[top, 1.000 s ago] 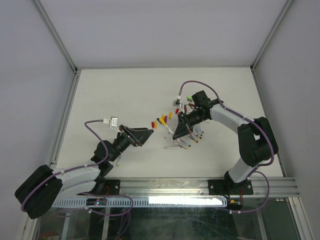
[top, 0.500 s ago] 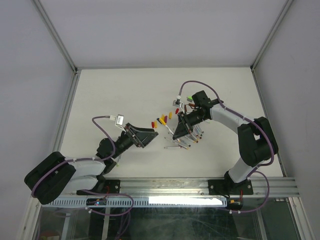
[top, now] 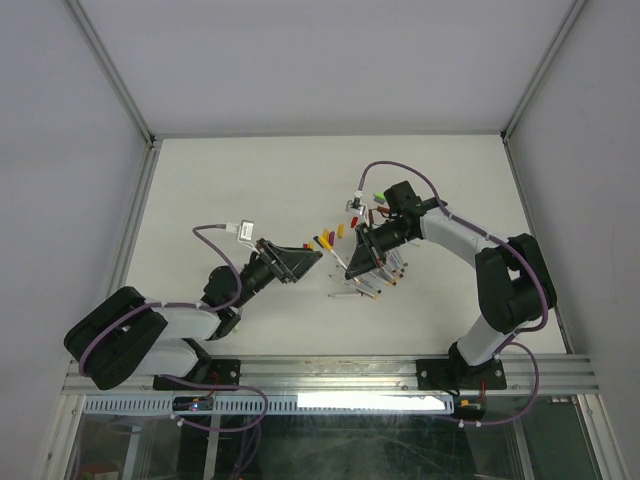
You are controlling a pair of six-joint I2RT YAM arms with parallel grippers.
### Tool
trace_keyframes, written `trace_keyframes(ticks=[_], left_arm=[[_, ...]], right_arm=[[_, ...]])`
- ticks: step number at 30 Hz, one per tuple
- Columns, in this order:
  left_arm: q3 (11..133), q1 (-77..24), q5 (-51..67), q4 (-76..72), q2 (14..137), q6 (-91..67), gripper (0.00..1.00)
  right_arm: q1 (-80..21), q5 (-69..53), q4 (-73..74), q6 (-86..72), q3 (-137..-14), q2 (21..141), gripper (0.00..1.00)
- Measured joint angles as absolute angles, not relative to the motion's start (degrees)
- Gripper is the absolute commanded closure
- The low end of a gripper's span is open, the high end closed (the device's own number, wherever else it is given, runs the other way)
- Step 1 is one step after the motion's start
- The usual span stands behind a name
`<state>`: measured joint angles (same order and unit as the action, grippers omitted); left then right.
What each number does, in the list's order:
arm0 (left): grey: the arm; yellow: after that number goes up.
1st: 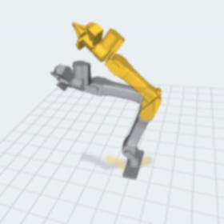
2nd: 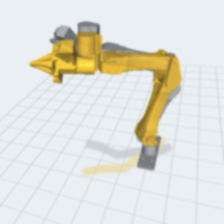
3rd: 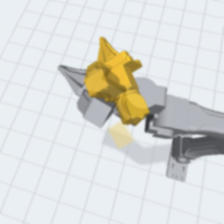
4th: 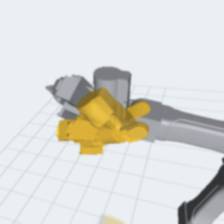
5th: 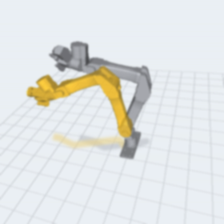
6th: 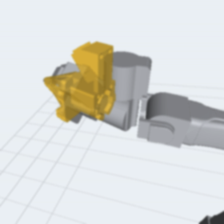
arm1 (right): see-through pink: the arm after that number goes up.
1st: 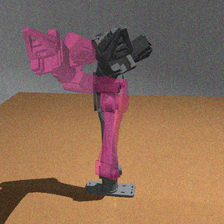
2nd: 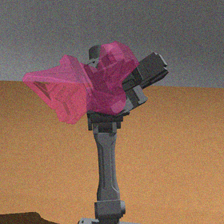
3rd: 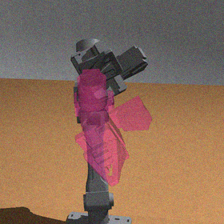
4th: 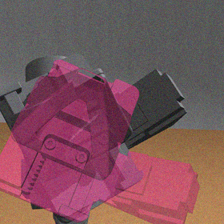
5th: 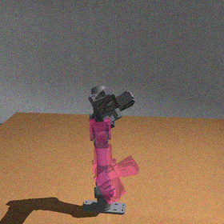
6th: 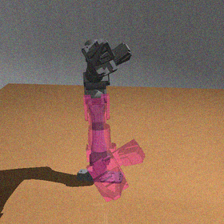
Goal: Open the pen caps
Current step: Open the pen cap from the pen.
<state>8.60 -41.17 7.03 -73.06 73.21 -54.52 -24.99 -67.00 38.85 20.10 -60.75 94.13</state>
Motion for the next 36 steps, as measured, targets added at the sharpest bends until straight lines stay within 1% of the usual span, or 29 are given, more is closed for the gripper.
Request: trace_keyframes(ticks=[2, 8, 14, 18, 26, 31, 36], left_arm=[[10.00, -41.17, 6.02, -72.42, 74.94, -54.52, 0.23], [15.22, -41.19, 3.49, -68.88, 79.31, -54.57, 0.34], [17.80, -41.19, 3.03, -69.14, 83.59, -54.54, 0.49], [18.17, -41.21, 3.62, -71.13, 87.50, -54.72, 0.54], [18.22, -41.28, 5.02, -76.86, 89.27, -54.59, 0.54], [18.20, -41.28, 5.45, -79.57, 89.27, -54.76, 0.70], [18.06, -41.25, 6.13, -80.20, 89.27, -54.83, 0.74]], right_arm=[[-24.99, -67.22, 38.87, 20.14, -60.75, 94.13, 1.00], [-24.99, -68.20, 38.89, 20.58, -60.75, 94.13, 1.00], [-24.99, -68.84, 39.16, 20.75, -60.75, 94.13, 1.00], [-24.99, -69.49, 39.38, 20.80, -60.75, 94.13, 1.00], [-24.97, -71.66, 39.94, 20.84, -60.75, 94.37, 1.00], [-24.97, -72.53, 40.16, 20.84, -60.75, 94.91, 1.00], [-24.99, -73.30, 40.25, 20.93, -60.75, 95.24, 0.99]])
